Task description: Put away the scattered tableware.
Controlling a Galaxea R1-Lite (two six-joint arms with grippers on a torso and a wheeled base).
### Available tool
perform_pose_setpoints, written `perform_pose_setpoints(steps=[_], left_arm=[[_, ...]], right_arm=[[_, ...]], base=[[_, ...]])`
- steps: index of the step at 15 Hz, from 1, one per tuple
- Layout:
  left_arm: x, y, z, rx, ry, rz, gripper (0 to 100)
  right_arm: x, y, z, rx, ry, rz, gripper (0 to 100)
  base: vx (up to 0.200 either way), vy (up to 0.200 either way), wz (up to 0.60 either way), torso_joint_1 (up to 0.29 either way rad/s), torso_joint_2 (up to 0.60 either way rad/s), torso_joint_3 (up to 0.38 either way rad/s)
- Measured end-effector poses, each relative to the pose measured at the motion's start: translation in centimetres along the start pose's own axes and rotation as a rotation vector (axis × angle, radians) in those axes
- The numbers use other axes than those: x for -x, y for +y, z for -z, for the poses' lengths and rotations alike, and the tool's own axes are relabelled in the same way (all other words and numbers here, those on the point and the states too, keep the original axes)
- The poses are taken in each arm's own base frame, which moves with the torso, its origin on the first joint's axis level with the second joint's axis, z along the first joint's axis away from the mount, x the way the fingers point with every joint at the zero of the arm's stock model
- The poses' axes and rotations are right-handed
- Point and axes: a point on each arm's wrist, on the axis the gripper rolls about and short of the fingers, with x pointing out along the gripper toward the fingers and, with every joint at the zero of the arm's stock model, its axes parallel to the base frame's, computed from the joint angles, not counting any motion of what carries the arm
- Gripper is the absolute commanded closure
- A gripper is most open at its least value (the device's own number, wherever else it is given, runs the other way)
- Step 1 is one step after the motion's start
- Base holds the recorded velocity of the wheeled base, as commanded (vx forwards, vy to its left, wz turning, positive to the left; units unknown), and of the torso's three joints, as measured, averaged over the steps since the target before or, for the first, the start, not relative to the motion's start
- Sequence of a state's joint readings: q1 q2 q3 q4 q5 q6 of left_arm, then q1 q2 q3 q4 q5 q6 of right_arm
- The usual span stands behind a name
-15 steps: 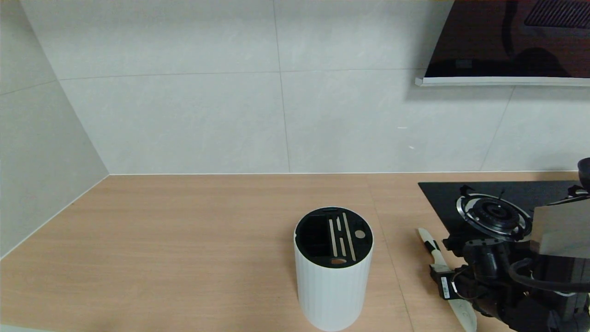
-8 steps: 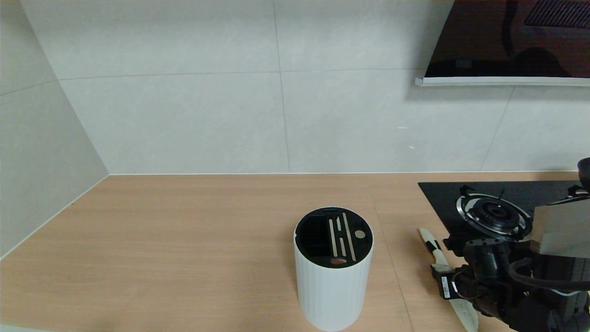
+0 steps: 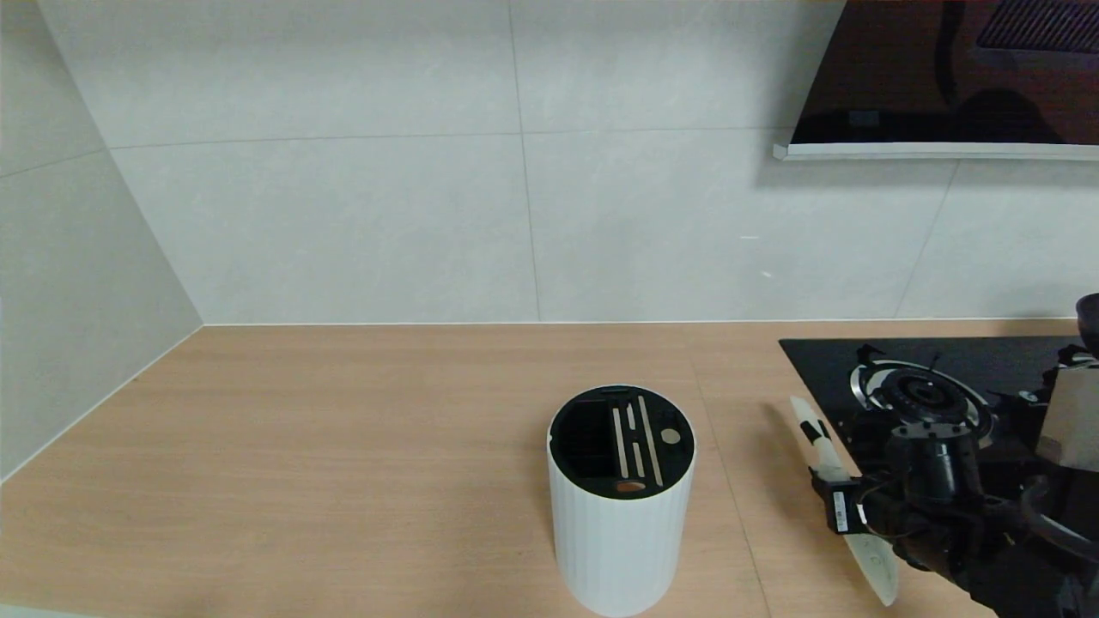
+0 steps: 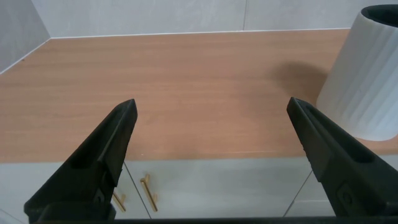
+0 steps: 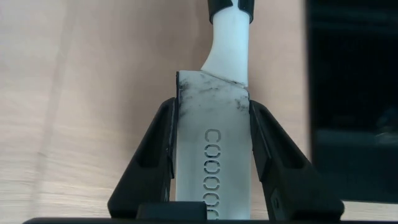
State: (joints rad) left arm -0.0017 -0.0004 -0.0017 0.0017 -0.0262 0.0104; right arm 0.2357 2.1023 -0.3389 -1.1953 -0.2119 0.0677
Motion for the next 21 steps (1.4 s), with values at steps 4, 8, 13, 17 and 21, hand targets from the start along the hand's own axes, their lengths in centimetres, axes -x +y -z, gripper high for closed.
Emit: perform_pose_setpoints(steps=[4, 8, 13, 17, 21], left_arm=[[0.0, 0.0, 0.0, -0.002, 0.0, 0.0, 0], [0.0, 0.0, 0.0, -0.005, -0.001, 0.001, 0], [0.6, -0.1, -1.6, 0.005, -0.033, 0.043, 0], [0.6, -0.3, -3.7, 0.042, -0.01, 0.2, 0], [-1.0, -0.3, -7.6, 0.064, 0.062, 0.237, 0]], right_arm=[[3.4, -0.5, -2.5, -0.021, -0.122, -0.013, 100], [6.0, -0.9, -4.1, -0.012, -0.218, -0.017, 100], [7.7, -0.2, -5.1, 0.0, -0.245, -0.05, 100], [8.9, 0.6, -6.6, -0.027, -0.21, -0.087, 100], [10.0, 1.8, -9.6, -0.024, -0.222, -0.128, 100]], base=[[0.0, 0.0, 0.0, 0.0, 0.0, 0.0], [0.0, 0.0, 0.0, 0.0, 0.0, 0.0], [0.0, 0.0, 0.0, 0.0, 0.0, 0.0], [0.0, 0.0, 0.0, 0.0, 0.0, 0.0], [0.0, 0.0, 0.0, 0.0, 0.0, 0.0]])
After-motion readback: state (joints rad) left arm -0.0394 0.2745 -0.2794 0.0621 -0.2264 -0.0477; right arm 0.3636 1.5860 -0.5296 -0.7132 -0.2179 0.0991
